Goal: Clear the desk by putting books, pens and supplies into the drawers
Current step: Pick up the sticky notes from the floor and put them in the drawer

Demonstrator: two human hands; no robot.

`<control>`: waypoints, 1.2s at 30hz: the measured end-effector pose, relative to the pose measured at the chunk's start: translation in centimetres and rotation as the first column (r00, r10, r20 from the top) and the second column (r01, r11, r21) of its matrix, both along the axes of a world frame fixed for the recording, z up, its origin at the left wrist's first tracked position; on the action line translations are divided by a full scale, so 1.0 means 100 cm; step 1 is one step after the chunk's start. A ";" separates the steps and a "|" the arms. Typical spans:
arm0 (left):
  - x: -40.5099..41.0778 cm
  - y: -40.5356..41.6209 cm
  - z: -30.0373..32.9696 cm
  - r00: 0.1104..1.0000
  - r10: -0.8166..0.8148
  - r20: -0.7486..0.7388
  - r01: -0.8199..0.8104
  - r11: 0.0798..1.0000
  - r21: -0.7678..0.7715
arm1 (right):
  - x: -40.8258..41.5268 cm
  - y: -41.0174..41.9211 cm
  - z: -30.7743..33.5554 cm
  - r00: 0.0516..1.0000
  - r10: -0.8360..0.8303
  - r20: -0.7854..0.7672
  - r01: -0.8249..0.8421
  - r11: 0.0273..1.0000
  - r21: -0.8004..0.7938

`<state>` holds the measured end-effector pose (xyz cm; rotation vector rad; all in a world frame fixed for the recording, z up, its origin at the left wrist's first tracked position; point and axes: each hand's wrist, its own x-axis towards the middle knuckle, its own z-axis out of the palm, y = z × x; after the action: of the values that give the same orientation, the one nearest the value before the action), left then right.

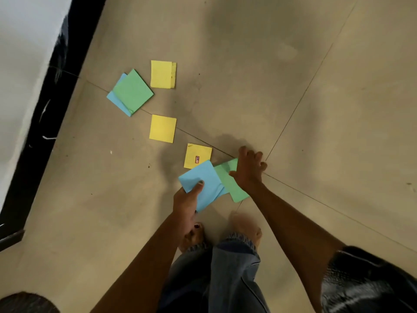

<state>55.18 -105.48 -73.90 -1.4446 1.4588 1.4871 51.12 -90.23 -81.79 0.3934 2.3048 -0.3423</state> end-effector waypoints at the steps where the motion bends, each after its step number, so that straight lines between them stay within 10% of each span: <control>1: 0.001 -0.002 -0.003 1.000 0.012 -0.002 -0.012 1.000 0.006 | 0.004 -0.003 -0.007 0.998 0.052 -0.034 -0.050 0.998 0.038; 5: 0.005 -0.007 0.001 0.999 0.054 -0.006 -0.054 0.998 0.045 | 0.021 -0.005 -0.011 0.982 0.048 -0.185 -0.052 0.999 -0.014; 8: 0.003 -0.009 0.010 0.996 0.086 0.011 -0.086 0.995 0.054 | 0.028 0.000 0.017 0.925 -0.318 -0.209 0.259 0.929 -0.266; 14: -0.009 0.003 0.033 0.992 0.124 0.020 -0.124 0.992 0.025 | 0.023 0.017 0.097 0.313 -0.925 0.215 0.793 0.131 -0.595; 18: -0.025 0.021 0.051 0.989 0.136 -0.054 -0.121 0.968 0.221 | 0.019 0.000 0.125 0.250 -0.821 0.514 0.821 -0.102 -0.562; 23: -0.029 0.027 0.045 0.981 0.108 -0.164 -0.049 0.942 0.331 | 0.013 -0.021 0.118 0.334 -0.821 0.464 0.859 0.062 -0.508; 29: -0.029 0.019 0.029 0.982 0.136 -0.130 -0.122 0.987 0.109 | 0.002 -0.009 0.092 0.673 -0.712 0.201 0.658 0.452 -0.602; 33: -0.027 0.008 0.014 0.985 0.067 -0.159 -0.068 0.998 0.004 | 0.016 0.020 0.047 0.778 -0.614 -0.134 0.554 0.770 -0.315; 36: -0.024 0.002 0.005 0.989 0.036 -0.141 -0.039 0.999 -0.020 | 0.034 0.024 0.020 0.920 -0.391 0.021 0.392 0.920 -0.031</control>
<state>52.82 -105.25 -73.35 -1.4122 1.5435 1.6295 54.51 -87.80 -79.75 0.8415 2.1930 -0.5734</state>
